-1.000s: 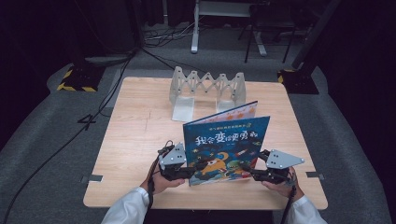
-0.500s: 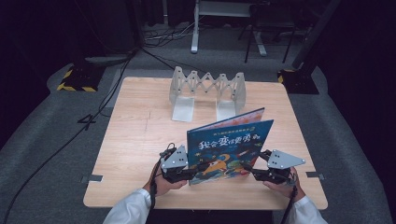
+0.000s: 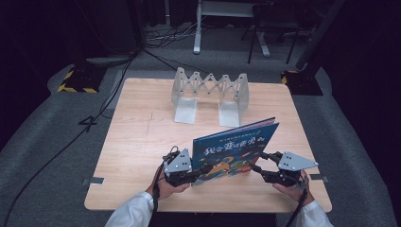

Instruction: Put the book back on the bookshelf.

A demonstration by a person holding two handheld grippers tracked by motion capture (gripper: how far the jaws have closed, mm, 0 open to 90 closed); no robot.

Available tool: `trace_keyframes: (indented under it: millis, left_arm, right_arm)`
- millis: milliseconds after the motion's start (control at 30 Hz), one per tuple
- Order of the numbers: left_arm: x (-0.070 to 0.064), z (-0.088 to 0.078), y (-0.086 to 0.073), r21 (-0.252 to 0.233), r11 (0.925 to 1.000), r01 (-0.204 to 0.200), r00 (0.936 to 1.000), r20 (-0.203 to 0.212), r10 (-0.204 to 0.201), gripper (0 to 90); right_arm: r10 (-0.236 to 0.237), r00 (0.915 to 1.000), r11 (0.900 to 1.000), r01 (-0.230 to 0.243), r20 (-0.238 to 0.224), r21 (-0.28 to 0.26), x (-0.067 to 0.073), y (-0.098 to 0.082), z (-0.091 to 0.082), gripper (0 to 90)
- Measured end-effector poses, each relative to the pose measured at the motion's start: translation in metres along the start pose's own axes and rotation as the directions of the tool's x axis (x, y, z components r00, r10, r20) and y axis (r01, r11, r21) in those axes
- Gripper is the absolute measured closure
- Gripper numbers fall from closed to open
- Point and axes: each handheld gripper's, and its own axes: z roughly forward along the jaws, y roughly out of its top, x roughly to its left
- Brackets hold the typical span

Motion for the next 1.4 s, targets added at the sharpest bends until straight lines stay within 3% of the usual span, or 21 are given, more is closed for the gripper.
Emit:
trace_keyframes:
  millis: [167,300,367,533,633,733,800,833,1033,1100,1400]
  left_arm:
    - [-0.001,0.001,0.000,-0.003,1.0000,-0.009,1.0000,-0.002,0.009,81.7]
    - [-0.001,0.002,0.000,-0.008,1.0000,-0.004,1.0000,-0.005,0.004,82.1]
    - [0.000,0.002,0.000,-0.009,0.9999,-0.006,1.0000,-0.005,0.005,82.1]
    - [0.000,0.003,0.000,-0.009,0.9999,-0.010,0.9999,-0.008,0.010,82.1]
    - [-0.003,0.006,0.000,-0.018,0.9997,-0.017,0.9998,-0.015,0.016,82.2]
    - [-0.006,0.010,0.001,-0.028,0.9994,-0.020,0.9993,-0.033,0.019,82.0]
    - [-0.005,0.010,0.001,-0.032,0.9992,-0.023,0.9990,-0.039,0.022,81.6]
    - [-0.006,0.011,0.000,-0.038,0.9991,-0.018,0.9988,-0.047,0.017,80.8]
    - [-0.007,0.013,0.002,-0.082,0.9966,-0.007,0.9975,-0.070,0.001,78.4]
    - [-0.007,0.012,0.006,-0.128,0.9918,-0.002,0.9979,-0.064,-0.006,77.9]
    - [-0.005,0.009,0.007,-0.164,0.9864,0.001,0.9976,-0.068,-0.013,77.4]
  right_arm:
    - [0.017,0.9999,1.000,-0.016,0.004,-0.021,-0.003,-0.001,-0.006,50.2]
    - [0.035,0.9976,0.999,-0.033,0.060,-0.032,-0.009,0.000,-0.012,47.2]
    - [0.060,0.9965,0.998,-0.058,0.058,-0.032,-0.011,-0.001,-0.011,42.8]
    - [0.065,0.9972,0.998,-0.066,0.036,0.021,-0.010,-0.003,0.008,37.5]
    - [0.058,0.9981,0.996,-0.059,0.020,0.061,-0.007,-0.004,0.020,41.7]
    - [0.018,0.9968,0.996,-0.025,0.078,0.090,-0.002,-0.004,0.026,40.2]
    - [0.035,0.9963,0.995,-0.042,0.079,0.090,-0.002,-0.004,0.025,41.3]
    - [0.060,0.9960,0.995,-0.065,0.065,0.075,-0.006,-0.006,0.022,44.5]
    - [0.070,0.9956,0.994,-0.075,0.062,0.074,-0.007,-0.007,0.021,45.6]
    - [0.070,0.9960,0.995,-0.074,0.055,0.068,-0.008,-0.007,0.022,46.1]
    - [0.085,0.9950,0.994,-0.088,0.052,0.066,-0.009,-0.009,0.023,46.2]
